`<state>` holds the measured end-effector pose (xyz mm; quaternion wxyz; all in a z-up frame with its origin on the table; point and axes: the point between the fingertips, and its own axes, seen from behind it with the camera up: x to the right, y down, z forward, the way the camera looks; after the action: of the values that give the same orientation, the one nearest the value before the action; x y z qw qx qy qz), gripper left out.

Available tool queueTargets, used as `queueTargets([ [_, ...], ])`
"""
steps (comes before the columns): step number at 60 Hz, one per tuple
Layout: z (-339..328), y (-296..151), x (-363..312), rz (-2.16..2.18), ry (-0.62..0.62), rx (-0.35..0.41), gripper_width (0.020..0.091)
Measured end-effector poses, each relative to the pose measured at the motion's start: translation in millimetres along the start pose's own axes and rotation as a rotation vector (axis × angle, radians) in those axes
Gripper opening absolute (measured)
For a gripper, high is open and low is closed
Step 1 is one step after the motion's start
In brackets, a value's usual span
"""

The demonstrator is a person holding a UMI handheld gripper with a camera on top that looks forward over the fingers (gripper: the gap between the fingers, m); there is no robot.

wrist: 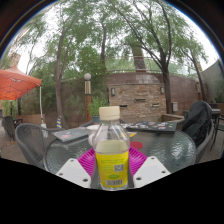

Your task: Pour water

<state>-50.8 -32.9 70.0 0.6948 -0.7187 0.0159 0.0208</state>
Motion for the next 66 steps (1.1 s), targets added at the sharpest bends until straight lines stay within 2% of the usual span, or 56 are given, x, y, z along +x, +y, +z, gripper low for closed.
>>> queueTargets([
  [4, -1.2, 1.2, 2.2, 0.005, -0.001, -0.017, 0.0397],
  [6, 2.4, 2.0, 2.2, -0.008, -0.004, -0.030, 0.0356],
  [9, 2.5, -6.3, 12.1, -0.038, 0.010, -0.037, 0.0356],
  [17, 24.9, -75.4, 54.1, -0.347, 0.089, -0.013, 0.0354],
  [25, 92.3, -139.6, 73.4, -0.910, 0.165, -0.011, 0.0353],
  [28, 130.6, -146.4, 67.0, -1.139, 0.167, -0.009, 0.0352],
  [35, 181.8, -133.1, 38.2, -1.677, 0.138, -0.056, 0.0354],
  [37, 179.2, -137.9, 28.1, -1.870, 0.104, -0.073, 0.0357],
  [38, 197.4, -131.6, 27.4, -1.940, 0.097, -0.052, 0.0354],
  [42, 201.1, -136.8, 11.0, -2.272, 0.081, -0.011, 0.0354],
  [46, 224.6, -127.0, -1.8, -2.462, -0.008, 0.034, 0.0354],
  [54, 232.1, -111.3, -9.1, -2.675, -0.081, 0.058, 0.0353],
  [60, 233.7, -114.1, -11.0, -2.667, -0.083, 0.057, 0.0354],
  [66, 233.1, -121.0, -15.9, -2.621, -0.074, 0.091, 0.0355],
])
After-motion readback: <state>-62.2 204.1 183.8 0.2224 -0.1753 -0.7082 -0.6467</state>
